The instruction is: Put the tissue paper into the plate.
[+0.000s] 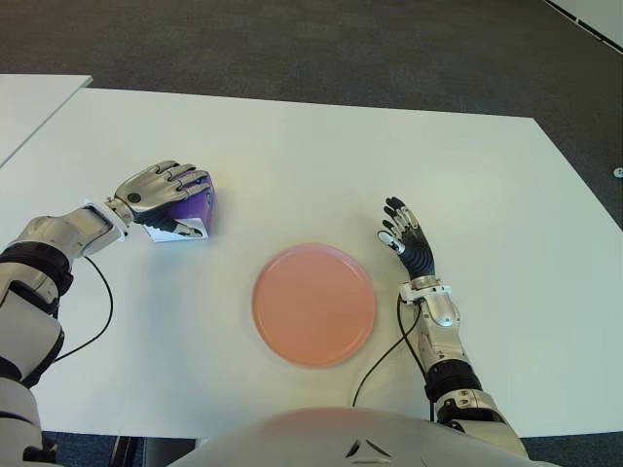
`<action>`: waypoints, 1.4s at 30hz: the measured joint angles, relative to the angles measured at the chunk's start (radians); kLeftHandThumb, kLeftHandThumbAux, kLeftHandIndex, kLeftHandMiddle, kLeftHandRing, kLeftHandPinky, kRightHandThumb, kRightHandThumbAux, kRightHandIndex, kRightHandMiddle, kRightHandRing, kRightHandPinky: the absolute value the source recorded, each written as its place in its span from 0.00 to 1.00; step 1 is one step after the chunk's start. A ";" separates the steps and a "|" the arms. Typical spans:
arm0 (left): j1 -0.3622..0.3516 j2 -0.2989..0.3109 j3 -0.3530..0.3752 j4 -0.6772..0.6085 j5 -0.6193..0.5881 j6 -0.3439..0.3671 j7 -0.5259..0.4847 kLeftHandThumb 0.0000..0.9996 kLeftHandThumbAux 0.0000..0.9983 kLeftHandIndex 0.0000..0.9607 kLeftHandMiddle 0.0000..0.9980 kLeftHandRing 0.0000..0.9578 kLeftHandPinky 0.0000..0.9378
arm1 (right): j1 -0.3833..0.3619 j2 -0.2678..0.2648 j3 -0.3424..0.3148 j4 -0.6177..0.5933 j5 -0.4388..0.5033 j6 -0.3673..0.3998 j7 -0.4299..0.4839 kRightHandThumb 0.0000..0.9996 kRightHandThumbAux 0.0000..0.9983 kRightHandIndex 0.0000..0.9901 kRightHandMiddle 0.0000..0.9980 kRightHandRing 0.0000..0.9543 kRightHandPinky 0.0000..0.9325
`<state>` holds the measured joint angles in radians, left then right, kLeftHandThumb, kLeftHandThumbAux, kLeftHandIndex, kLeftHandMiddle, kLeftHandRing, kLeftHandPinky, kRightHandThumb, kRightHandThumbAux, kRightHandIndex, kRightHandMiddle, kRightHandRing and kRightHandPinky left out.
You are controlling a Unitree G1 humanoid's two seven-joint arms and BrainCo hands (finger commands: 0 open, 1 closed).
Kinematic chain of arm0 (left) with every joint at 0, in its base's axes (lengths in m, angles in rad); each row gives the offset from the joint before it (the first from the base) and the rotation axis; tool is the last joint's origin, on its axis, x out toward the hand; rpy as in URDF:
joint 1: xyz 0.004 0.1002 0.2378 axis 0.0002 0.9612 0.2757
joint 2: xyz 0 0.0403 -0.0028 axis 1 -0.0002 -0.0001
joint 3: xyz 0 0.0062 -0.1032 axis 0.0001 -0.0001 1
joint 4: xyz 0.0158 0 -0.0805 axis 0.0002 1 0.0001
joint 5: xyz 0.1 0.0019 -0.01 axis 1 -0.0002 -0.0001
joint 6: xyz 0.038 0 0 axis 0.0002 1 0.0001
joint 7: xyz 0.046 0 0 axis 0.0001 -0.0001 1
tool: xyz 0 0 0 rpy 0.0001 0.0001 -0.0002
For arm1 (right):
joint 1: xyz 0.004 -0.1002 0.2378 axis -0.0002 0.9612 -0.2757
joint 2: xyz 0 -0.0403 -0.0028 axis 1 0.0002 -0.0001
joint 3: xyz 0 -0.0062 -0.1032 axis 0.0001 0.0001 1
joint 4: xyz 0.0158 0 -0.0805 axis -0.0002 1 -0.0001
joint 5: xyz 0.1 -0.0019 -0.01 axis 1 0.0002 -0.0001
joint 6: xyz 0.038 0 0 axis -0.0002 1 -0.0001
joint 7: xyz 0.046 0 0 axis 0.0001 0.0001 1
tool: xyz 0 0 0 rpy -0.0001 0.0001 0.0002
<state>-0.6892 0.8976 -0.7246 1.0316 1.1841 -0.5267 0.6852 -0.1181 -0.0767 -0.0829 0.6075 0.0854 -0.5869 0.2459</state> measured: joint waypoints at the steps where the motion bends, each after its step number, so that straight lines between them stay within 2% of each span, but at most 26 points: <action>1: 0.000 0.000 0.000 0.001 -0.002 0.000 -0.001 0.25 0.06 0.00 0.00 0.00 0.00 | 0.001 0.000 0.000 -0.001 0.000 0.000 0.000 0.00 0.58 0.00 0.00 0.00 0.00; 19: 0.002 -0.010 0.004 0.086 -0.060 0.018 -0.021 0.24 0.06 0.00 0.00 0.00 0.00 | 0.019 0.000 -0.001 -0.025 0.003 0.007 0.019 0.00 0.59 0.00 0.00 0.00 0.00; 27: 0.021 -0.017 0.021 0.169 -0.111 0.049 0.050 0.28 0.08 0.00 0.00 0.00 0.00 | 0.024 -0.002 -0.002 -0.031 0.008 0.009 0.024 0.00 0.60 0.00 0.00 0.00 0.00; 32: 0.064 -0.047 0.059 0.207 -0.179 0.036 0.082 0.31 0.09 0.00 0.00 0.00 0.00 | 0.026 -0.006 -0.003 -0.031 0.012 0.009 0.032 0.00 0.60 0.00 0.00 0.00 0.00; 42: 0.131 -0.133 0.139 0.231 -0.323 0.018 0.086 0.36 0.10 0.00 0.00 0.00 0.00 | 0.033 -0.015 -0.005 -0.036 0.020 0.009 0.048 0.00 0.60 0.00 0.00 0.00 0.00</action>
<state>-0.5585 0.7648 -0.5853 1.2622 0.8613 -0.5083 0.7708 -0.0855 -0.0922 -0.0876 0.5712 0.1057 -0.5779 0.2943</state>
